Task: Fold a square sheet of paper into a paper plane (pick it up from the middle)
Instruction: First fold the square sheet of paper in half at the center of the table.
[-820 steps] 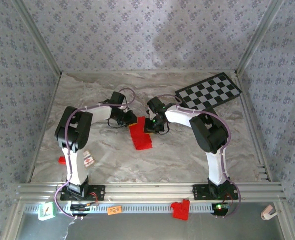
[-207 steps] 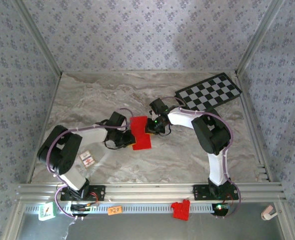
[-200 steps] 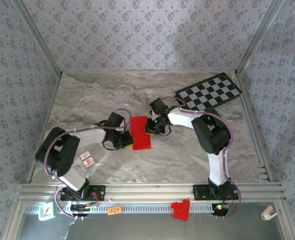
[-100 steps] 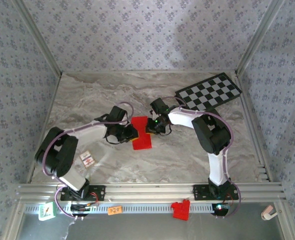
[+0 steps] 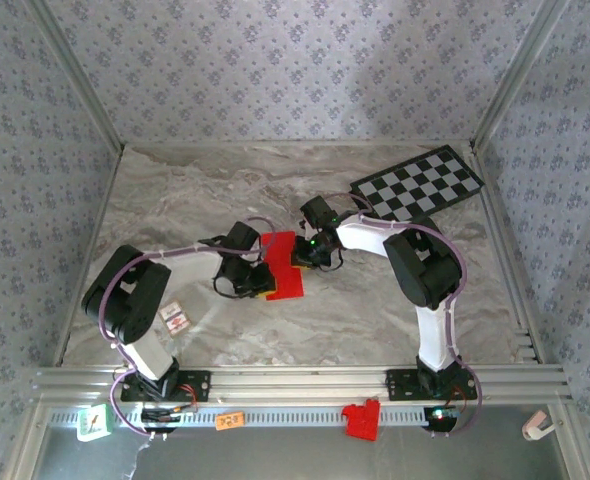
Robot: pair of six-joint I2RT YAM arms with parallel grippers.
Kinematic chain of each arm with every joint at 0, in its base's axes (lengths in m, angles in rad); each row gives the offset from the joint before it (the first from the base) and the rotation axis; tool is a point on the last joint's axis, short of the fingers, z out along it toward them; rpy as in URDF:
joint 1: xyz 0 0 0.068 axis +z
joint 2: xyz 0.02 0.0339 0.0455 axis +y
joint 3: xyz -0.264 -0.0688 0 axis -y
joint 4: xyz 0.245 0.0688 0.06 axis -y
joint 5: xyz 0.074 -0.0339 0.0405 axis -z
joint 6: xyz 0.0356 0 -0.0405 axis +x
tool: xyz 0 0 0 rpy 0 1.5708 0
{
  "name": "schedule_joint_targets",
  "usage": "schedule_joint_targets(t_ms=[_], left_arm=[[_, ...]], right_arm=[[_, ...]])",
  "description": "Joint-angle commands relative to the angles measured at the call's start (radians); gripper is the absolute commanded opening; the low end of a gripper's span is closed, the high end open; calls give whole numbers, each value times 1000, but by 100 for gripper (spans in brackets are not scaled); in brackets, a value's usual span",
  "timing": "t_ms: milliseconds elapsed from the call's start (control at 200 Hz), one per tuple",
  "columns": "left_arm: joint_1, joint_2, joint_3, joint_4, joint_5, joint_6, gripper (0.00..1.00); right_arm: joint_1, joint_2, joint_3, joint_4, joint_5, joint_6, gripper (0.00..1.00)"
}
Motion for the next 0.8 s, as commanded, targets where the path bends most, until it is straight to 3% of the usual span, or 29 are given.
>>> schedule_joint_targets(t_ms=[0, 240, 480, 795], left_arm=[[12, 2, -67, -179, -46, 54, 16], [19, -105, 13, -277, -41, 92, 16], [-16, -133, -23, 46, 64, -121, 14], [-33, -26, -40, 19, 5, -113, 13]], right_arm=[[-39, 151, -101, -263, 265, -23, 12], [-40, 150, -103, -267, 268, -24, 13], [-40, 150, -99, -263, 266, -23, 13], [-38, 151, -94, -267, 263, -25, 12]])
